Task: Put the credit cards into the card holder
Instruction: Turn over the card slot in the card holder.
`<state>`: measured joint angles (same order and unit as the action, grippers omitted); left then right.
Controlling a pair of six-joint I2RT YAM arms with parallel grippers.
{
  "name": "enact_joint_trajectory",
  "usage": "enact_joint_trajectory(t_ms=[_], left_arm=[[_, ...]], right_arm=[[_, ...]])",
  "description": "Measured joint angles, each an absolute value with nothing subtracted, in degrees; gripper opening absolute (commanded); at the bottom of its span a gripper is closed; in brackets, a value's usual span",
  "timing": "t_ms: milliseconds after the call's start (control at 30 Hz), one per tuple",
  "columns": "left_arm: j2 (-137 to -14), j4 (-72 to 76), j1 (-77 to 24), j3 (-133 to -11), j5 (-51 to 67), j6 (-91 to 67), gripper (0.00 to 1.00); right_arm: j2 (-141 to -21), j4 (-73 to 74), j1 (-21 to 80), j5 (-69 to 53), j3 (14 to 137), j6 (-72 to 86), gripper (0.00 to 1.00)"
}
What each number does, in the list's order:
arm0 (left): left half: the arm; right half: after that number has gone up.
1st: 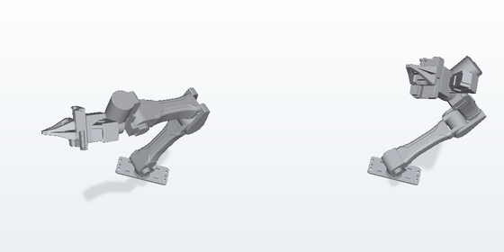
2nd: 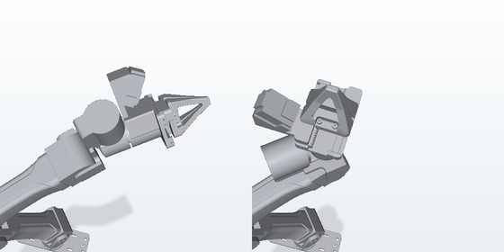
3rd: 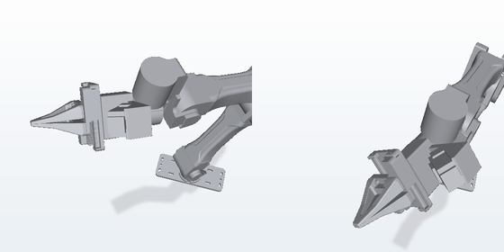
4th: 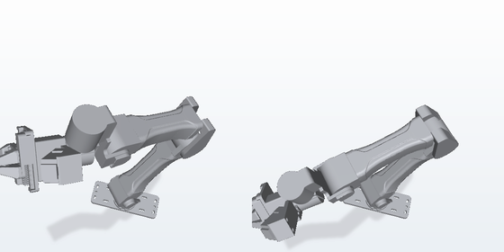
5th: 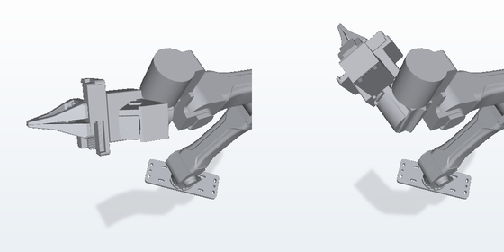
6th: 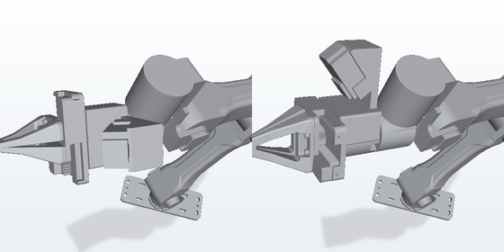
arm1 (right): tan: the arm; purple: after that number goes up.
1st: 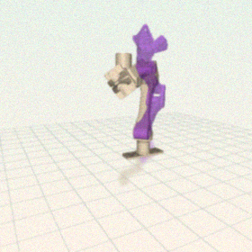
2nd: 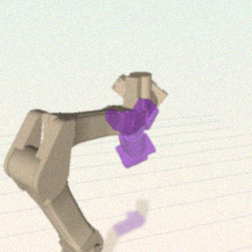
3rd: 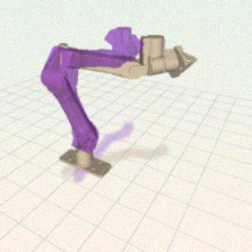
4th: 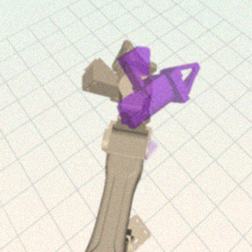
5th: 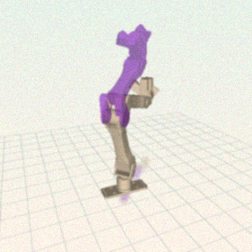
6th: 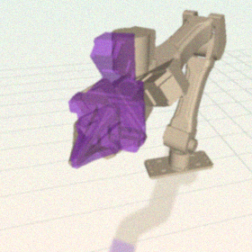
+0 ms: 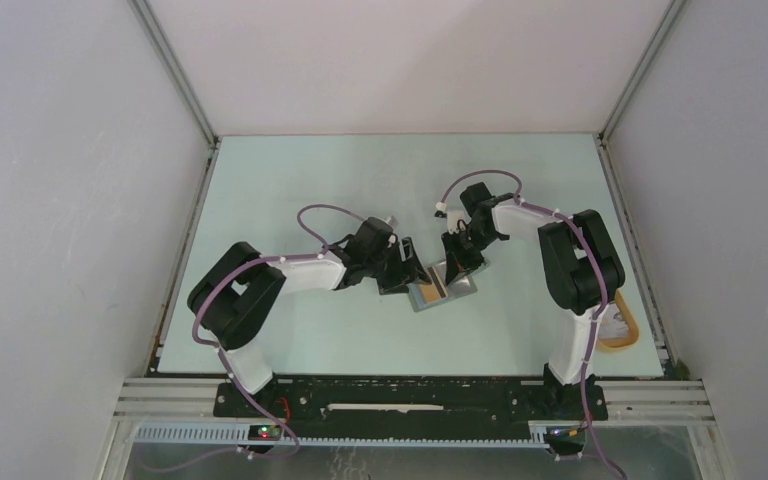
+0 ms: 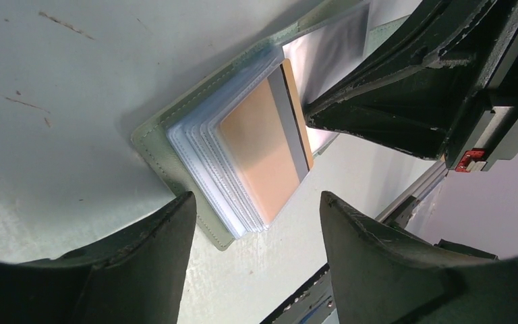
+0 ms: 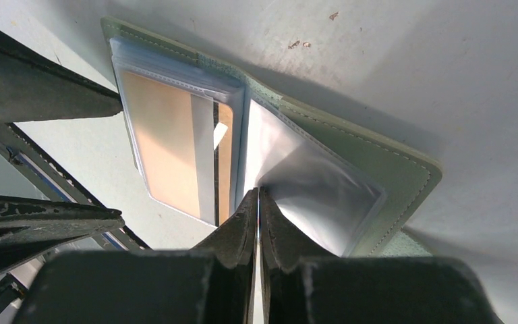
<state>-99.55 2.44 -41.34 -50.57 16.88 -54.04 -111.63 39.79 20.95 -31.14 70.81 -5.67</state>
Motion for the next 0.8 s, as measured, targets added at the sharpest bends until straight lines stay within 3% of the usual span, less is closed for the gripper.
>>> enact_joint_trajectory(t_ms=[533,800], left_arm=[[-102.4,11.0,-41.4,-50.6,21.7,-57.3,0.68],[-102.8,19.9,-41.4,-50.6,25.2,-60.2,0.66]], right_arm=[[-112.0,40.1,20.8,-32.4,70.9,-5.9,0.11],[-112.5,40.7,18.1,-39.3,70.9,-6.0,0.16]])
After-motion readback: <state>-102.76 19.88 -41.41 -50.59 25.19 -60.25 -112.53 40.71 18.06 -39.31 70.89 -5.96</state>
